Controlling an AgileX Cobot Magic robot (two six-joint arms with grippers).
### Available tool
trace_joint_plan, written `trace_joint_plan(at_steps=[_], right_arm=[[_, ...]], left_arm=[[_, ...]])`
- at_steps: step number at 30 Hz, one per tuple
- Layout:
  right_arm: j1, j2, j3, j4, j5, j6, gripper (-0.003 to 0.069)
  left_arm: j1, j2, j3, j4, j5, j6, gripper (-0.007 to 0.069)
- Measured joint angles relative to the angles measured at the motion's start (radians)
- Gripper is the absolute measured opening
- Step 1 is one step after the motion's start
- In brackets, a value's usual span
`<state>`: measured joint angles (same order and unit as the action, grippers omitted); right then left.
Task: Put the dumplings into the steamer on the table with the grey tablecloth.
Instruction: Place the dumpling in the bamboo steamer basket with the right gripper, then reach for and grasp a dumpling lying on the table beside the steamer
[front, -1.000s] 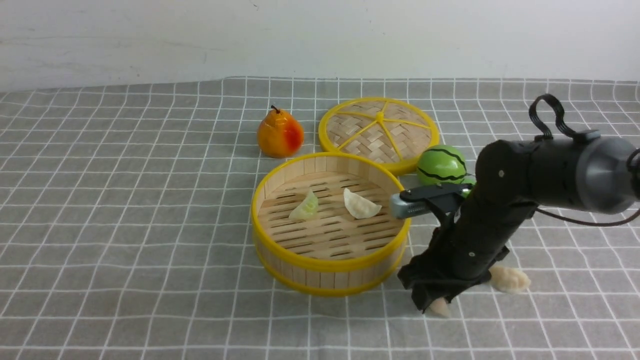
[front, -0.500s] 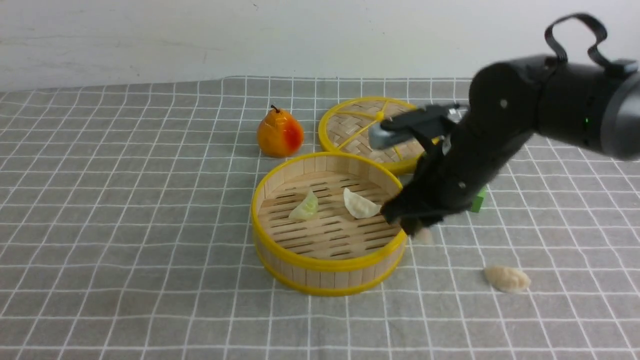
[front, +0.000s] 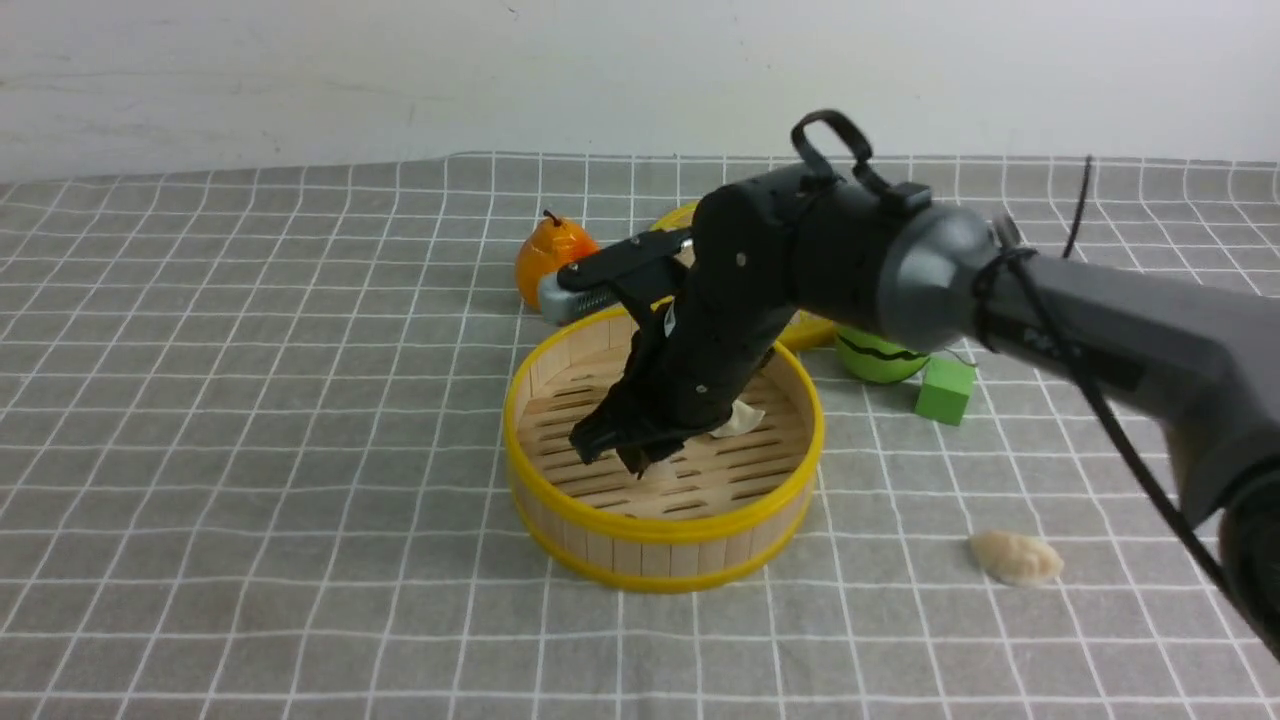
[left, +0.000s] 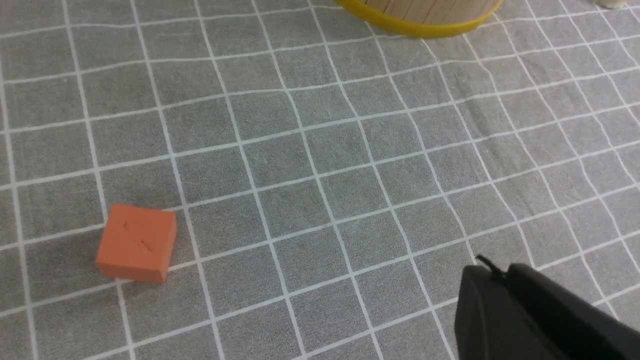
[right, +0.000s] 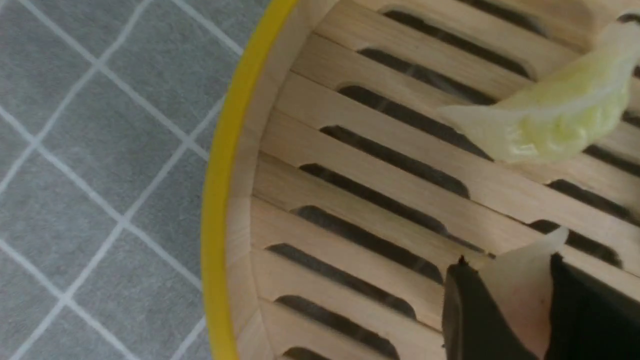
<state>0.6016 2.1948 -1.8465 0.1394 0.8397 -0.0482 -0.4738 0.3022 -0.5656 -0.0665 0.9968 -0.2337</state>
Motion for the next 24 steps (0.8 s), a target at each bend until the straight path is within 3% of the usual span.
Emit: trace_joint_plan(at_steps=[5, 7, 12, 15, 20, 24], right_arm=[[0.0, 0.019, -0.015, -0.001, 0.001, 0.012, 0.0277], [0.0, 0.011, -0.042, -0.003, 0.057, 0.013, 0.0405], [-0.001, -0.045, -0.121, -0.039, 0.271, -0.033, 0.0547], [-0.004, -0.114, -0.129, -0.09, 0.365, -0.089, 0.0573], [-0.059, -0.246, -0.002, -0.116, 0.378, -0.142, 0.0566], [-0.171, -0.351, 0.224, -0.079, 0.383, -0.21, 0.0543]], left_arm=[[0.0, 0.0, 0.0, -0.001, 0.0, 0.0, 0.0041], [0.0, 0.0, 0.0, -0.001, 0.0, 0.0, 0.0048], [0.0, 0.0, 0.0, -0.001, 0.002, 0.0, 0.0054], [0.0, 0.0, 0.0, -0.002, 0.002, 0.0, 0.0057], [0.0, 0.0, 0.0, -0.004, 0.003, 0.0, 0.0059], [0.0, 0.0, 0.0, -0.004, 0.004, 0.0, 0.0064]])
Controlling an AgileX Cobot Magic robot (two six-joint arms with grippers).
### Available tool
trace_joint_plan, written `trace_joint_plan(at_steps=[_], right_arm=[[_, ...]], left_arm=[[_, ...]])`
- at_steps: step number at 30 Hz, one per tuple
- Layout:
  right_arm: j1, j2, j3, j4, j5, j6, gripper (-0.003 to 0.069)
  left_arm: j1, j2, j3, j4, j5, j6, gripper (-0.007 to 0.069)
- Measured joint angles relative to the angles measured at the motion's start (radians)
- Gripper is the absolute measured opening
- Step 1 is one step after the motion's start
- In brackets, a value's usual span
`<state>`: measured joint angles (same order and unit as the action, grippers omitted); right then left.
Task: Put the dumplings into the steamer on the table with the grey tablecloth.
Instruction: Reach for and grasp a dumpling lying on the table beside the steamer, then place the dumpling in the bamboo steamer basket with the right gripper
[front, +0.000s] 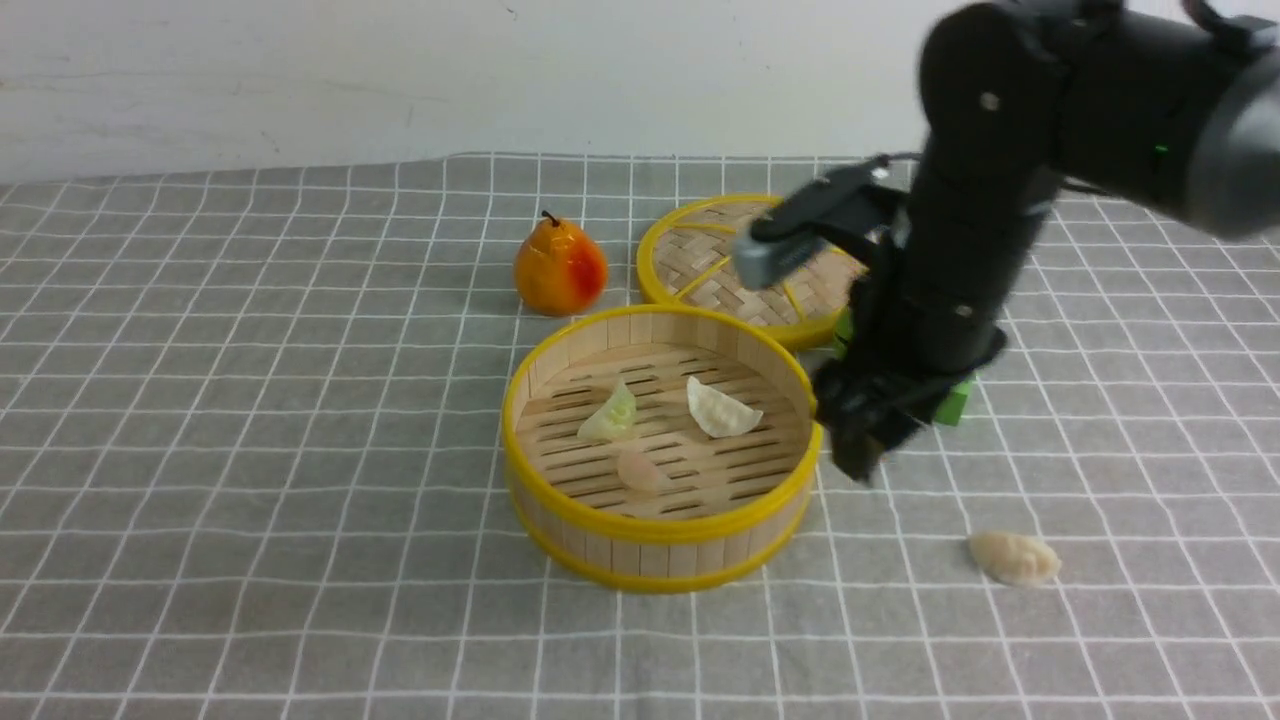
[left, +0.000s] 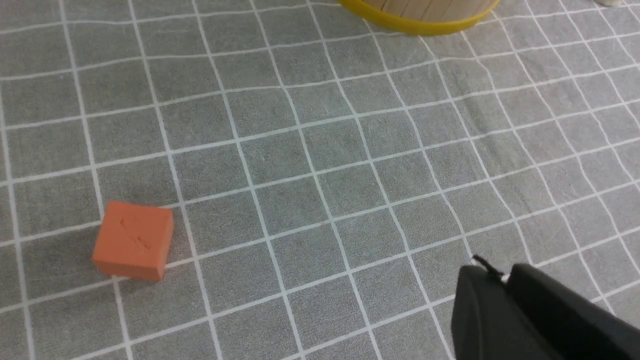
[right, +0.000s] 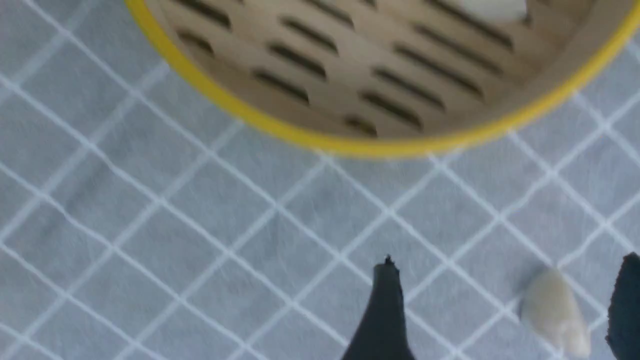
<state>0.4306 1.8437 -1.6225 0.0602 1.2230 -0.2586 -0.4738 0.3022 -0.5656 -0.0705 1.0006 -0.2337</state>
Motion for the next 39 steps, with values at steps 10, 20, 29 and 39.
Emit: trace_joint_plan(at_steps=[10, 20, 29, 39], right_arm=[[-0.191, -0.013, 0.284, 0.036, -0.28, -0.118, 0.0529], [-0.192, 0.118, 0.288, -0.07, -0.361, -0.164, 0.051], [-0.192, 0.131, 0.287, -0.095, -0.342, -0.164, 0.0243], [-0.129, 0.047, 0.181, -0.034, -0.26, -0.074, 0.0223]], left_arm=[[0.0, 0.0, 0.0, -0.003, -0.006, 0.0, 0.0074], [0.0, 0.0, 0.0, -0.008, -0.003, 0.0, 0.0075], [0.0, 0.0, 0.0, -0.008, -0.001, 0.0, 0.0083], [0.0, 0.0, 0.0, -0.008, 0.0, 0.0, 0.0091]])
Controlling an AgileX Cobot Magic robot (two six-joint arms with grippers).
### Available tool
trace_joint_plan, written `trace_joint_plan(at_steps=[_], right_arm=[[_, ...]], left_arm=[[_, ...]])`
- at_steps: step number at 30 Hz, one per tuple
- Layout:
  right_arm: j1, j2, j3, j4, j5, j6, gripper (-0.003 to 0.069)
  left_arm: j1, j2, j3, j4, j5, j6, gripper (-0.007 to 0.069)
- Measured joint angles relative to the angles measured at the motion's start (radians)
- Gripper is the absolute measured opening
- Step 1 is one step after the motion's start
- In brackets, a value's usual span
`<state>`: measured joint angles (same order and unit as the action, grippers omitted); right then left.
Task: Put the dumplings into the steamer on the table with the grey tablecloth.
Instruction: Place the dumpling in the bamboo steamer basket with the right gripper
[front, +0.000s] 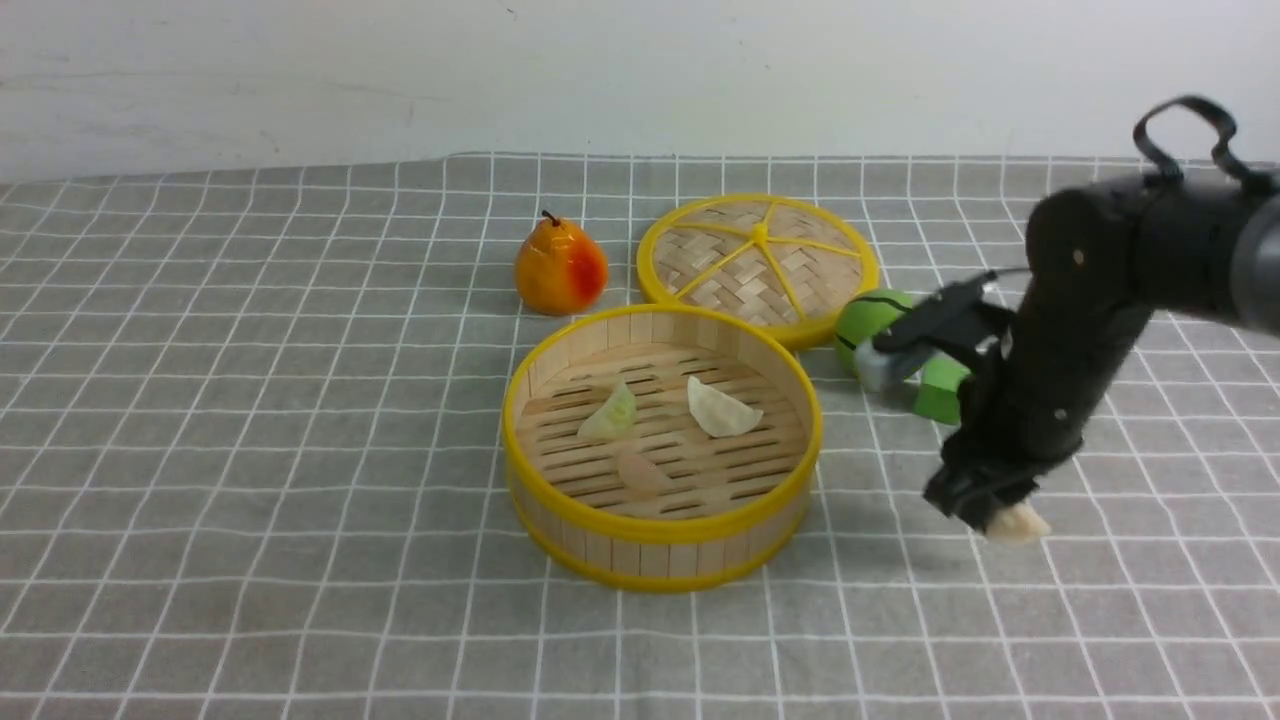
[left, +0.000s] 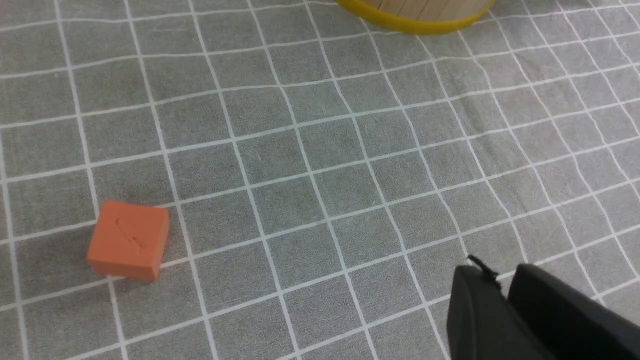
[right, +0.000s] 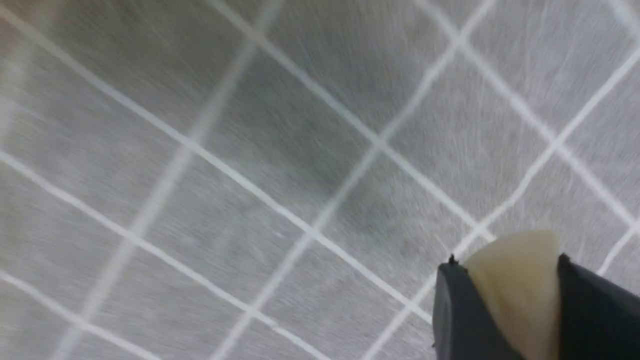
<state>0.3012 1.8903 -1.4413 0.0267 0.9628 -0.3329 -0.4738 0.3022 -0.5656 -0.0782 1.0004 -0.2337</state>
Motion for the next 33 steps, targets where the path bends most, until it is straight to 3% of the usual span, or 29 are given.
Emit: trace_joint_plan(at_steps=[4, 10, 22, 25, 29, 33], right_arm=[[0.11, -0.022, -0.154, 0.115, 0.023, 0.066, 0.0223], [0.226, 0.071, -0.255, 0.175, -0.119, 0.112, 0.0223], [0.234, 0.241, -0.272, 0.157, -0.232, 0.19, 0.0228], [0.234, 0.241, -0.276, 0.155, -0.23, 0.19, 0.0281], [0.234, 0.215, -0.284, 0.101, -0.179, 0.19, 0.0406], [0.234, 0.122, -0.287, 0.068, -0.101, 0.19, 0.037]], left_arm=[[0.0, 0.0, 0.0, 0.0, -0.003, 0.0, 0.0094], [0.0, 0.0, 0.0, 0.0, -0.003, 0.0, 0.0094], [0.0, 0.0, 0.0, 0.0, 0.044, 0.0, 0.0108], [0.0, 0.0, 0.0, 0.0, 0.043, 0.0, 0.0109], [0.0, 0.0, 0.0, 0.0, 0.044, 0.0, 0.0109], [0.0, 0.0, 0.0, 0.0, 0.046, 0.0, 0.0109]])
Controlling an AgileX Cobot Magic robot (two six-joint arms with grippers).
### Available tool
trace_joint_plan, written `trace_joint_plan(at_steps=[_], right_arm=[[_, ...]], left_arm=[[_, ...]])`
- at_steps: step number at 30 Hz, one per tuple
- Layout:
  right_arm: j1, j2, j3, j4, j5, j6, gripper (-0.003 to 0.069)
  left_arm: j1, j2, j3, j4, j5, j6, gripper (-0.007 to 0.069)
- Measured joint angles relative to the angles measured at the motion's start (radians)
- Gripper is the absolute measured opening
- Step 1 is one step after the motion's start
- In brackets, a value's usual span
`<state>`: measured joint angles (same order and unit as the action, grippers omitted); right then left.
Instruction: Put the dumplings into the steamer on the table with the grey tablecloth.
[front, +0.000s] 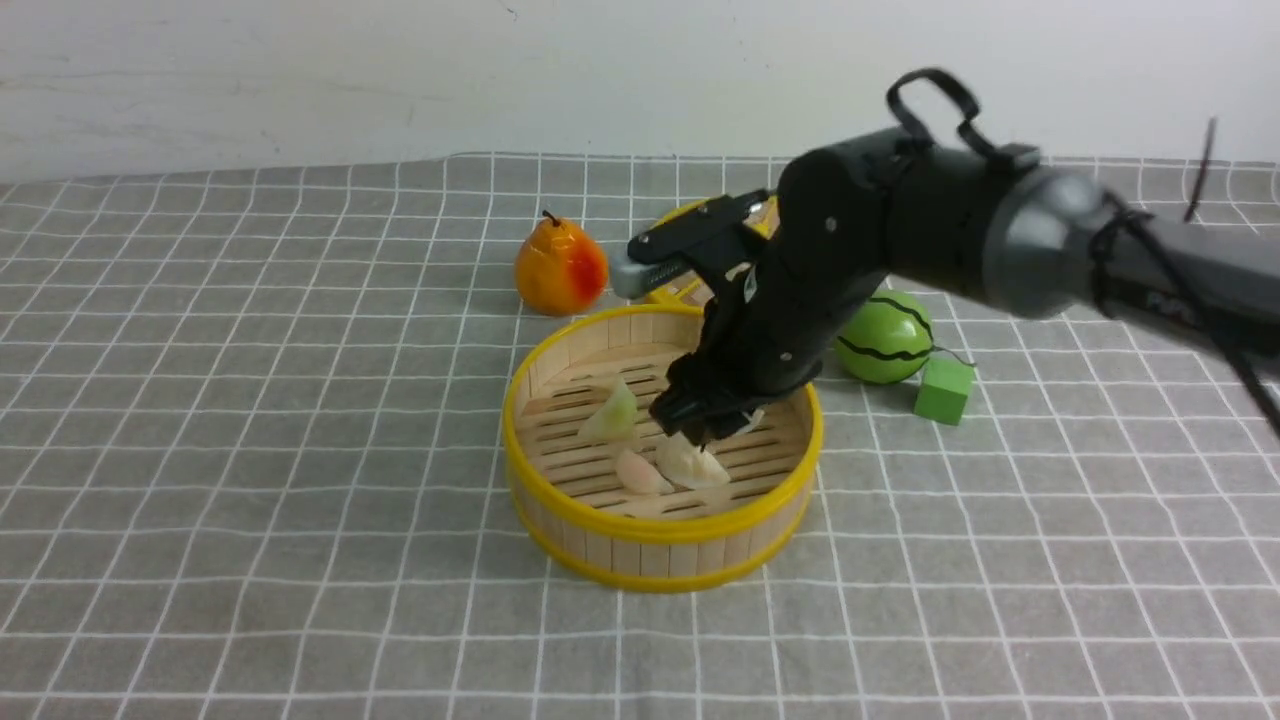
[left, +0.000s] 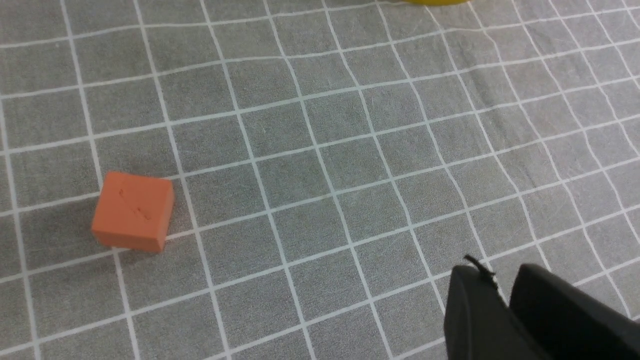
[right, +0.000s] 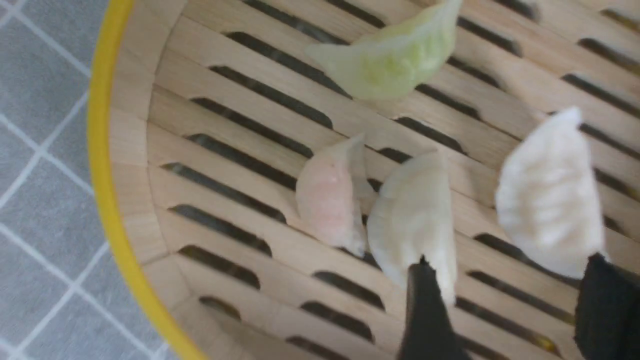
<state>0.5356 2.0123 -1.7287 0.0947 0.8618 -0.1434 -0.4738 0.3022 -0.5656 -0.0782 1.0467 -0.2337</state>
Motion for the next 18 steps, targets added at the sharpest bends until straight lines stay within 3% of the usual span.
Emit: trace_joint_plan(at_steps=[2, 7, 8, 9, 18], right_arm=[[0.0, -0.056, 0.0, -0.001, 0.032, 0.0, 0.0313], [0.0, -0.291, 0.123, -0.006, 0.01, 0.0, 0.0055], [0.0, -0.291, 0.123, -0.006, 0.01, 0.0, 0.0055], [0.0, -0.356, 0.186, -0.009, -0.018, 0.0, 0.0004], [0.0, -0.799, 0.591, 0.024, -0.193, 0.0, -0.002]], left_arm=[[0.0, 0.0, 0.0, 0.0, 0.0, 0.0, 0.0109], [0.0, 0.0, 0.0, 0.0, 0.0, 0.0, 0.0109], [0.0, 0.0, 0.0, 0.0, 0.0, 0.0, 0.0109], [0.0, 0.0, 0.0, 0.0, 0.0, 0.0, 0.0109], [0.0, 0.0, 0.0, 0.0, 0.0, 0.0, 0.0118]])
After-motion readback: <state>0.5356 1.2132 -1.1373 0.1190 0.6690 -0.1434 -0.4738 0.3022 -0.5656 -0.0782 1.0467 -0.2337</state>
